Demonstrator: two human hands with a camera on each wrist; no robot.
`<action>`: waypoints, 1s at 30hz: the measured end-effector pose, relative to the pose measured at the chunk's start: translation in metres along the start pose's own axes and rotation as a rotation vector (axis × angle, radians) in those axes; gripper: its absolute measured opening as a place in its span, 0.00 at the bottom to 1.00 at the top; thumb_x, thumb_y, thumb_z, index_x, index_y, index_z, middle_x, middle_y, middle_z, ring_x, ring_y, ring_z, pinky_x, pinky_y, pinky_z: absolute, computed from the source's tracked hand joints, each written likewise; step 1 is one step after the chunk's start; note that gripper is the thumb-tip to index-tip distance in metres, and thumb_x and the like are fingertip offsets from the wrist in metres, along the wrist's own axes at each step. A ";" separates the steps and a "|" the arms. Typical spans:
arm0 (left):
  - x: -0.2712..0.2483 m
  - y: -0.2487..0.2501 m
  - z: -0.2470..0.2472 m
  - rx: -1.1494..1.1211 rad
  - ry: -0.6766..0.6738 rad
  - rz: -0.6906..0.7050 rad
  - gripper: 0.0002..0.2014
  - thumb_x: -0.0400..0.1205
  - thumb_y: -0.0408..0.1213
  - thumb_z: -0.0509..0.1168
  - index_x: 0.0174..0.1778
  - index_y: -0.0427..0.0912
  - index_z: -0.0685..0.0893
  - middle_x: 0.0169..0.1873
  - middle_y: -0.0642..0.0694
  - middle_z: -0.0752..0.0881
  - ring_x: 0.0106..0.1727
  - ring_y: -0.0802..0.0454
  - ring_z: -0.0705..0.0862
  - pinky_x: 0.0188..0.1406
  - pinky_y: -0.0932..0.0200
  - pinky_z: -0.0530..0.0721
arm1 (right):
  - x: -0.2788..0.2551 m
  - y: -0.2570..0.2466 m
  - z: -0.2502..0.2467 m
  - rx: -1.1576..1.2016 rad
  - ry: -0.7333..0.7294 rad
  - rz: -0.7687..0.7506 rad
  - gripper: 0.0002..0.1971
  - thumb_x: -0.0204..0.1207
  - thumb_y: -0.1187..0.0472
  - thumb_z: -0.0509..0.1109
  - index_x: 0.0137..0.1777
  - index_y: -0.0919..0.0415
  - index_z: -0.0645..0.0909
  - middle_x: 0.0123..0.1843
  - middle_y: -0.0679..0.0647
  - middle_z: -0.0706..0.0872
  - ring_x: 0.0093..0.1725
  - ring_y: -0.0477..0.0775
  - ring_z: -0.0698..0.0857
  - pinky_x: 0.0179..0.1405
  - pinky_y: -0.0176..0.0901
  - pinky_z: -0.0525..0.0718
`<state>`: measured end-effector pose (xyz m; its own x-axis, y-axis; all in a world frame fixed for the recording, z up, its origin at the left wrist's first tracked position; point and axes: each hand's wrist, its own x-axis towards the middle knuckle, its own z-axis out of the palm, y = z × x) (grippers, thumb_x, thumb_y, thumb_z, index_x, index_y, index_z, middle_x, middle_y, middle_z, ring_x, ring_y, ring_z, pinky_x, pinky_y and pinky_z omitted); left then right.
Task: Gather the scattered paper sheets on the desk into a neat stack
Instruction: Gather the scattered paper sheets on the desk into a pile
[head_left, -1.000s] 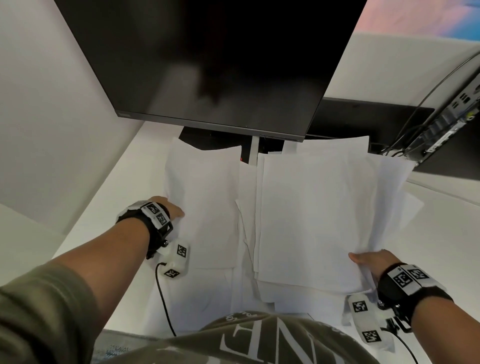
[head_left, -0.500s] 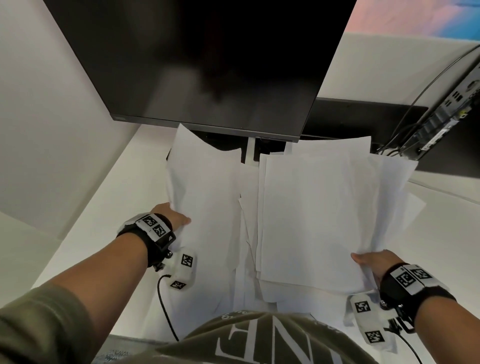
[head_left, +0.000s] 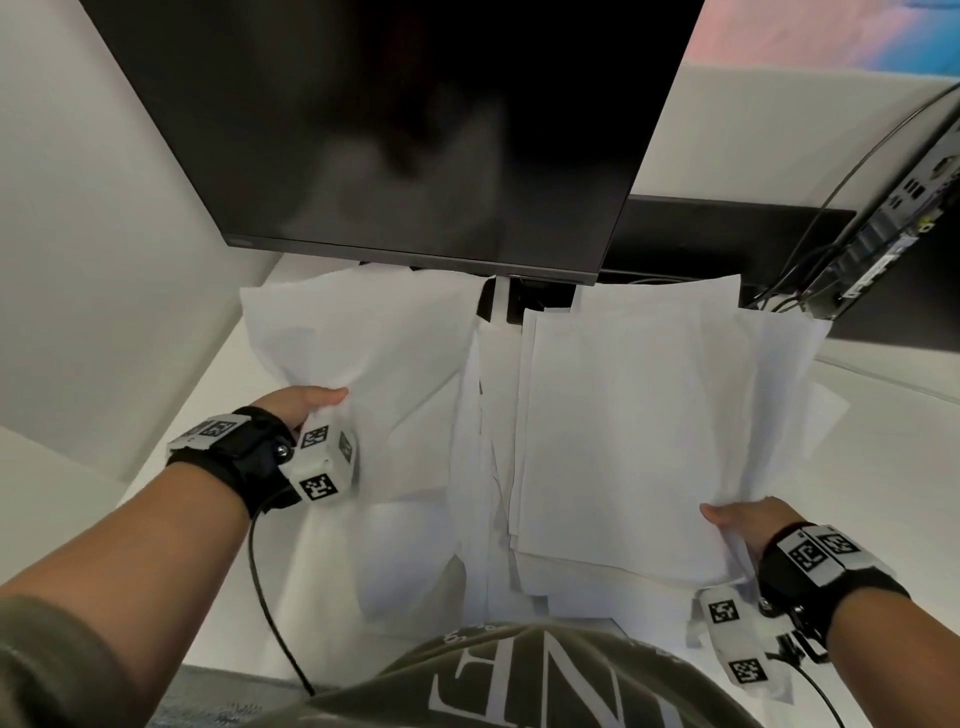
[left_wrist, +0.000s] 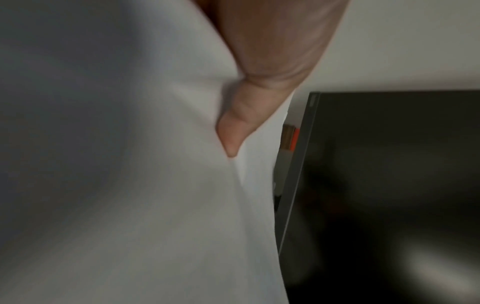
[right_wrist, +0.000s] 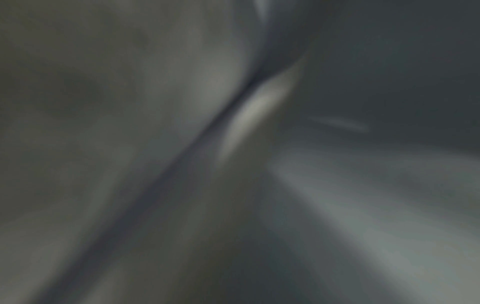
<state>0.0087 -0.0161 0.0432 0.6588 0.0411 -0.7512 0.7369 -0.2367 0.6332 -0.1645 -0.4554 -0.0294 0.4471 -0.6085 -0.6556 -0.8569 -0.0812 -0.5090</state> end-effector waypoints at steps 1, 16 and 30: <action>-0.002 0.000 0.008 -0.013 -0.039 -0.011 0.11 0.78 0.43 0.66 0.42 0.38 0.85 0.23 0.40 0.89 0.24 0.44 0.87 0.38 0.54 0.81 | 0.000 0.000 0.000 -0.003 0.000 0.005 0.30 0.69 0.65 0.76 0.67 0.81 0.73 0.51 0.69 0.81 0.47 0.64 0.77 0.48 0.47 0.71; -0.052 0.036 0.107 -0.026 -0.279 0.164 0.10 0.80 0.31 0.66 0.56 0.35 0.85 0.33 0.40 0.92 0.31 0.43 0.90 0.33 0.53 0.90 | -0.009 -0.006 -0.001 0.026 -0.026 0.044 0.33 0.70 0.66 0.76 0.71 0.78 0.69 0.69 0.74 0.77 0.67 0.73 0.76 0.68 0.56 0.72; -0.096 0.089 0.193 -0.104 -0.564 0.461 0.13 0.78 0.21 0.64 0.57 0.34 0.84 0.42 0.42 0.90 0.40 0.47 0.90 0.40 0.54 0.91 | -0.014 -0.006 -0.002 -0.015 -0.027 0.054 0.24 0.74 0.67 0.71 0.67 0.79 0.73 0.65 0.71 0.81 0.62 0.68 0.81 0.50 0.43 0.73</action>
<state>-0.0181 -0.2288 0.1353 0.7474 -0.5530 -0.3682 0.4330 -0.0150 0.9013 -0.1662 -0.4479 -0.0162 0.4066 -0.5907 -0.6970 -0.8838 -0.0608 -0.4640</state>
